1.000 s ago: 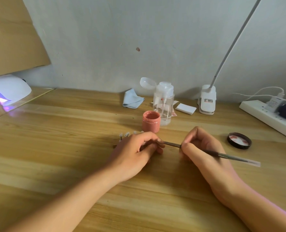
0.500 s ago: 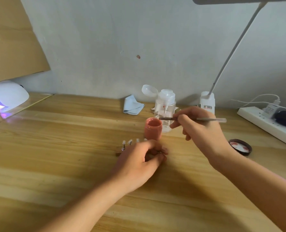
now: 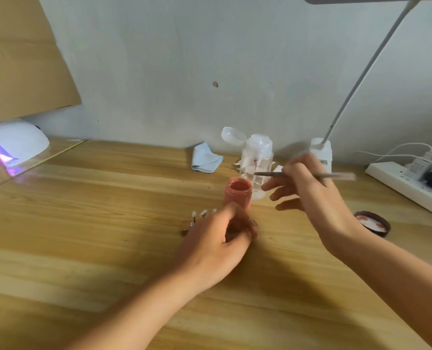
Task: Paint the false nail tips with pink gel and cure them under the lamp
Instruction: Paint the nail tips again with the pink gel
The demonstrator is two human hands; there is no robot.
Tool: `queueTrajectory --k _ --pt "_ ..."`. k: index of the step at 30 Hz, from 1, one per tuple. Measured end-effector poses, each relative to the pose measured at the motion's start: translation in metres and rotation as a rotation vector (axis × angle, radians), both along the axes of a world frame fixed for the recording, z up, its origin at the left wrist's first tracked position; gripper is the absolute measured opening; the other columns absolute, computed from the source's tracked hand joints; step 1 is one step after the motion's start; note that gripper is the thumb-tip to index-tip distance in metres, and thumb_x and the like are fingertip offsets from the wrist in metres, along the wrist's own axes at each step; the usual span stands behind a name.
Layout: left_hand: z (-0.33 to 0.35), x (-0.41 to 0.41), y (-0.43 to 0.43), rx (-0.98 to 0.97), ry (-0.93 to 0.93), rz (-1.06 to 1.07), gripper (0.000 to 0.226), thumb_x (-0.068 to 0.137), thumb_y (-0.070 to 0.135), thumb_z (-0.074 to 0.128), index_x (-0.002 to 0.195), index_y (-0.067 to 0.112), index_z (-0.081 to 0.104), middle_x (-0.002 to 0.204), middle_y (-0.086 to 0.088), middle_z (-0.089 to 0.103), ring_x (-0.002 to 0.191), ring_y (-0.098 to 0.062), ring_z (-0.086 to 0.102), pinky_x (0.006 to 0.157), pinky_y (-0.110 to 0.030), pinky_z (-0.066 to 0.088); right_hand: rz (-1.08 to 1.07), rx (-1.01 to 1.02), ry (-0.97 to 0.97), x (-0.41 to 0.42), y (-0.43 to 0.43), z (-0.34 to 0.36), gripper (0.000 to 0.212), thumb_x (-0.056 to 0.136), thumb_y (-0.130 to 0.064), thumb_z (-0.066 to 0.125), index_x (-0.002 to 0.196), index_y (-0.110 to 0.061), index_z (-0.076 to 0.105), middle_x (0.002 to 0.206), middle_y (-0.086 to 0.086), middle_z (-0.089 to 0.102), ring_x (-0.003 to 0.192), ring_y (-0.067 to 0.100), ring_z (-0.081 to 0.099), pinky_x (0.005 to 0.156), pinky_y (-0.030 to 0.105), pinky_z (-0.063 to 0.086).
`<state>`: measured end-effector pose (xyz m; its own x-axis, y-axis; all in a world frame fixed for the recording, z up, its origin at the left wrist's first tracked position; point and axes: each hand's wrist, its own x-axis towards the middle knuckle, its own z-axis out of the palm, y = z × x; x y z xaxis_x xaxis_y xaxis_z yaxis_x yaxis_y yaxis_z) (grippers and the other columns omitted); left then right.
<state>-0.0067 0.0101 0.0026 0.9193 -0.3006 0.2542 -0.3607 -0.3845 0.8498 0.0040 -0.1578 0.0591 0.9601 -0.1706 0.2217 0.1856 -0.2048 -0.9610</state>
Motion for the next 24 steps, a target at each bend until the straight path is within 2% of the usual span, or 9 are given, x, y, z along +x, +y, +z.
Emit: queueTrajectory --k 3,5,8,11,13,15,17,20,24 --pt "-0.003 0.001 0.002 0.021 -0.032 -0.016 0.015 0.088 0.020 0.064 0.087 0.035 0.064 0.089 0.023 0.071 0.075 0.008 0.062 0.069 -0.013 0.043 0.064 0.216 -0.013 -0.039 -0.010 -0.016 0.011 0.097 -0.008 0.045 0.097 -0.004 0.055 0.083 0.012 0.074 0.076 0.023 0.067 0.074 0.037 0.057" --pt "-0.004 -0.001 0.002 0.079 -0.085 -0.021 0.015 0.086 0.022 0.068 0.085 0.036 0.065 0.084 0.028 0.068 0.066 0.008 0.057 0.061 -0.009 0.038 0.093 0.280 0.008 -0.058 -0.016 -0.028 0.006 0.094 -0.003 0.051 0.091 -0.004 0.056 0.076 0.011 0.068 0.071 0.021 0.062 0.079 0.041 0.054" --pt "-0.003 -0.004 0.001 0.146 -0.170 -0.014 0.017 0.083 0.026 0.074 0.081 0.040 0.066 0.085 0.030 0.063 0.062 0.003 0.054 0.059 -0.010 0.038 0.093 0.269 0.049 -0.066 -0.017 -0.034 0.017 0.092 -0.001 0.052 0.077 -0.008 0.052 0.062 0.008 0.059 0.058 0.016 0.052 0.089 0.059 0.047" --pt "-0.002 -0.004 0.000 0.192 -0.195 -0.004 0.017 0.083 0.023 0.076 0.082 0.039 0.070 0.090 0.024 0.064 0.063 -0.006 0.055 0.061 -0.014 0.040 0.085 0.204 0.036 -0.062 -0.014 -0.035 0.022 0.093 0.001 0.049 0.073 -0.007 0.048 0.056 0.007 0.057 0.053 0.017 0.047 0.092 0.064 0.044" --pt "-0.003 -0.004 0.000 0.201 -0.186 0.005 0.016 0.083 0.020 0.075 0.084 0.036 0.071 0.083 0.028 0.065 0.058 -0.008 0.054 0.058 -0.015 0.039 0.097 0.185 0.018 -0.061 -0.014 -0.038 0.021 0.092 0.000 0.053 0.073 -0.006 0.047 0.057 0.010 0.059 0.054 0.018 0.049 0.079 0.055 0.048" --pt "-0.004 -0.005 0.000 0.215 -0.180 0.027 0.016 0.083 0.022 0.076 0.083 0.036 0.071 0.067 0.035 0.059 0.051 -0.006 0.048 0.052 -0.014 0.034 0.125 0.179 0.011 -0.061 -0.015 -0.040 0.017 0.087 -0.005 0.059 0.074 -0.004 0.048 0.059 0.011 0.063 0.055 0.016 0.053 0.064 0.031 0.049" --pt "-0.004 -0.005 0.000 0.234 -0.160 0.049 0.014 0.082 0.027 0.076 0.082 0.039 0.069 0.055 0.032 0.053 0.047 -0.003 0.044 0.051 -0.016 0.032 0.143 0.154 0.015 -0.060 -0.016 -0.041 0.015 0.087 0.000 0.058 0.076 -0.002 0.048 0.062 0.014 0.066 0.056 0.015 0.056 0.057 0.020 0.047" --pt "-0.004 -0.003 0.002 0.236 -0.127 0.052 0.015 0.082 0.032 0.076 0.080 0.043 0.066 0.051 0.031 0.051 0.047 -0.001 0.043 0.052 -0.017 0.031 0.146 0.096 0.023 -0.059 -0.015 -0.043 0.012 0.086 0.004 0.055 0.077 0.001 0.048 0.064 0.015 0.068 0.058 0.015 0.058 0.057 0.019 0.047" --pt "-0.005 -0.001 0.004 0.238 -0.099 0.055 0.013 0.080 0.038 0.076 0.087 0.044 0.066 0.046 0.014 0.046 0.047 -0.005 0.041 0.050 -0.021 0.027 0.140 0.055 0.040 -0.060 -0.014 -0.041 0.009 0.082 -0.001 0.056 0.079 0.003 0.048 0.065 0.015 0.069 0.058 0.015 0.057 0.057 0.020 0.046"
